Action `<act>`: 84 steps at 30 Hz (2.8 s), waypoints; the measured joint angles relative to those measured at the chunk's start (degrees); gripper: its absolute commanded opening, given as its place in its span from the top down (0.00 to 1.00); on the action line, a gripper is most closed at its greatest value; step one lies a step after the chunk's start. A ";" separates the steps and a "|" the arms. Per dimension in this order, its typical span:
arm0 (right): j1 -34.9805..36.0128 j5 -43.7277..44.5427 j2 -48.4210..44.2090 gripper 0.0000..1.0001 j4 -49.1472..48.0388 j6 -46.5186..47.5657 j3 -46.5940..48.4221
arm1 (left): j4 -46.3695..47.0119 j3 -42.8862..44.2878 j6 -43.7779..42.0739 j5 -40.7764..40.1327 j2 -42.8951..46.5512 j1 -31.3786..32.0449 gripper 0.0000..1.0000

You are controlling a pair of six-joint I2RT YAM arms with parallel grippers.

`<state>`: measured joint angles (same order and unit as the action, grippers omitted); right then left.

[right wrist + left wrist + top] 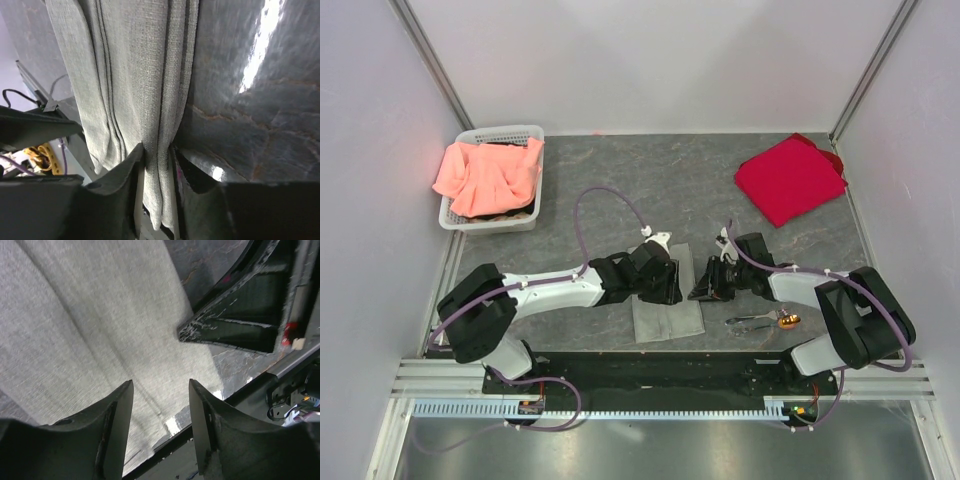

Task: Fold the napkin into a case and place the utensils inside
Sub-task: Pick up the 2/3-rectangle-folded napkin at the center of the board.

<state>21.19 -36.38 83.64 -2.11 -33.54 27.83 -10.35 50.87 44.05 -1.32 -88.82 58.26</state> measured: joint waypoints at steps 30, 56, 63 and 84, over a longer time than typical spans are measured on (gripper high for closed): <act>6.73 12.52 -14.36 0.76 -13.07 -39.87 -11.04 | -24.28 20.59 7.91 -32.92 -17.92 20.87 0.36; 5.70 14.19 -9.05 0.11 -2.67 -18.34 -3.04 | -24.72 18.10 10.27 -27.82 -14.49 20.48 0.85; 4.39 10.47 -3.89 0.21 -5.68 -16.15 -0.74 | -22.80 15.65 9.92 -24.26 -10.21 19.47 0.87; -0.81 15.78 -8.13 0.26 4.96 -12.20 0.15 | -19.87 15.56 5.75 -15.93 -10.03 18.38 0.50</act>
<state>20.38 -20.60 75.50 2.85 -45.74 27.99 -30.22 66.43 49.80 -17.26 -98.85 76.64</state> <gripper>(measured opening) 0.742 0.518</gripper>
